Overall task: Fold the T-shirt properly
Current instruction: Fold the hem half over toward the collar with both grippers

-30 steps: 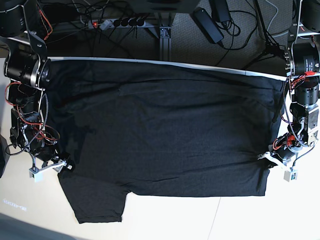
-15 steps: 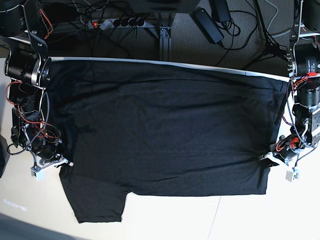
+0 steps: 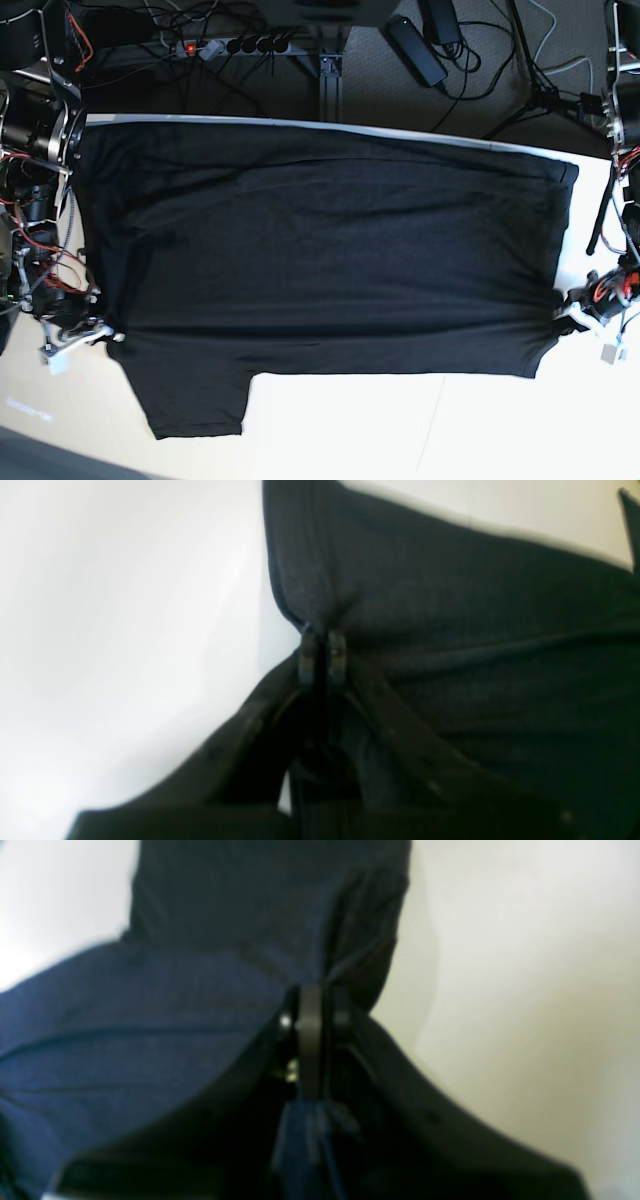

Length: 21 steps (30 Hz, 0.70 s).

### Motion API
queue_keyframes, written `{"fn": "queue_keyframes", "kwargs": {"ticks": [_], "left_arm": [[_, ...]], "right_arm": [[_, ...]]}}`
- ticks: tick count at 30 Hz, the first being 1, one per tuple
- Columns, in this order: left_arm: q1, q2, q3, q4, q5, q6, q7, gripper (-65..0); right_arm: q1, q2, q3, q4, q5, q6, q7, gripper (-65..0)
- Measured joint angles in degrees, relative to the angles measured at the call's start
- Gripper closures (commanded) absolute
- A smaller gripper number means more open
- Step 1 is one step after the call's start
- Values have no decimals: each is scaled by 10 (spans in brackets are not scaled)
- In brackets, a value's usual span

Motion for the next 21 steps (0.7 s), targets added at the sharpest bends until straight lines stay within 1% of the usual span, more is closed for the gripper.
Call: {"fn": "queue_keyframes", "kwargs": {"ticks": [4, 11, 15, 19, 21], "left_arm": [[19, -19, 1, 40, -53, -11, 50, 0], [99, -53, 2, 159, -92, -15, 78, 0], [133, -57, 2, 204, -93, -15, 82, 0], [151, -56, 3, 214, -93, -15, 87, 0], [152, -56, 2, 214, -92, -15, 98, 0]], "right_arm": [[-46, 21, -1, 49, 54, 4, -19, 0], [-143, 53, -1, 149, 83, 7, -22, 0], [-190, 63, 0, 194, 82, 8, -24, 0], [-223, 69, 9, 232, 91, 8, -29, 0], [-238, 72, 20, 247, 91, 8, -32, 0]]}}
